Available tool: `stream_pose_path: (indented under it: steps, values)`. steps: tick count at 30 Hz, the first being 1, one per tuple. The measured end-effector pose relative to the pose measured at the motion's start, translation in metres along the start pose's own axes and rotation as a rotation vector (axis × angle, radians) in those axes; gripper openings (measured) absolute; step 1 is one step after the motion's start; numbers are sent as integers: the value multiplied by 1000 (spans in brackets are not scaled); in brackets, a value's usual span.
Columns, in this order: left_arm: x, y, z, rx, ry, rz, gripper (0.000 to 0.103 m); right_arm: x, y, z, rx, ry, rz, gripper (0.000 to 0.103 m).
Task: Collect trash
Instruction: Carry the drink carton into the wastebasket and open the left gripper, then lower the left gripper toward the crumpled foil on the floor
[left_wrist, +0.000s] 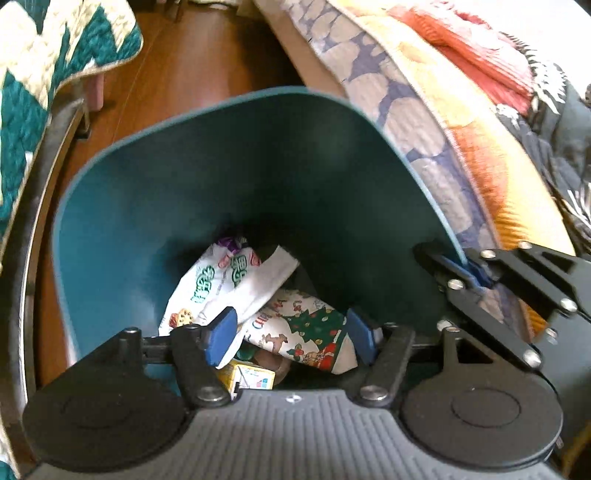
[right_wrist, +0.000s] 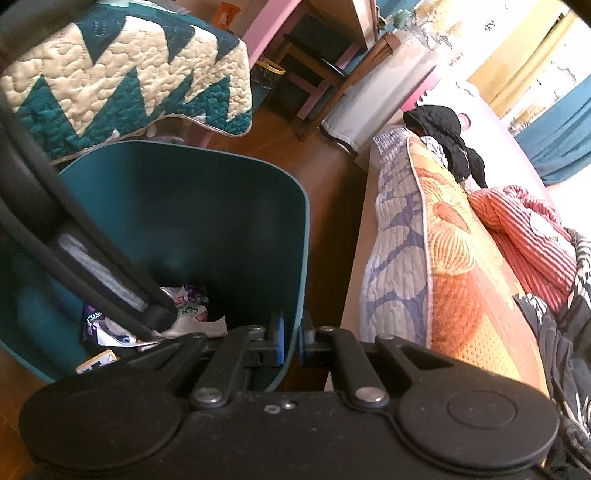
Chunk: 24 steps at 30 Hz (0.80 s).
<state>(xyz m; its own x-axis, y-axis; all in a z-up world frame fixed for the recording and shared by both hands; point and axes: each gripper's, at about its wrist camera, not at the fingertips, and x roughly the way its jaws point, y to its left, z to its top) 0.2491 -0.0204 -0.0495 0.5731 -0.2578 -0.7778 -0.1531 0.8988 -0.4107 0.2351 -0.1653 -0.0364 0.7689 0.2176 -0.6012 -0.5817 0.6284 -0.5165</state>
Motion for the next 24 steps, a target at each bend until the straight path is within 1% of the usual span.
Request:
stream_pose_path:
  steps: [5, 7, 9, 11, 13, 15, 18, 20, 24]
  values:
    - [-30, 3, 0, 25, -41, -47, 66, 5, -8, -4, 30, 18, 3, 8]
    - [-43, 6, 0, 32, -64, -56, 66, 7, -13, -7, 44, 29, 2, 8]
    - [-57, 11, -1, 33, -103, -50, 66, 9, -17, -10, 55, 36, 4, 8]
    - [-68, 16, -1, 37, -138, -28, 67, 10, -20, -13, 64, 42, 4, 8]
    - [-76, 25, -1, 29, -168, 7, 73, 11, -22, -15, 69, 49, 5, 8]
    - [-81, 36, -1, 14, -188, 46, 75, 12, -25, -18, 79, 56, 6, 8]
    - [-79, 52, 0, -13, -180, 93, 75, 14, -29, -21, 95, 70, 6, 8]
    - [-72, 60, 0, -10, -163, 130, 81, 16, -31, -23, 102, 79, 7, 8]
    - [-50, 76, -4, -35, -112, 192, 81, 17, -34, -27, 119, 90, 11, 8]
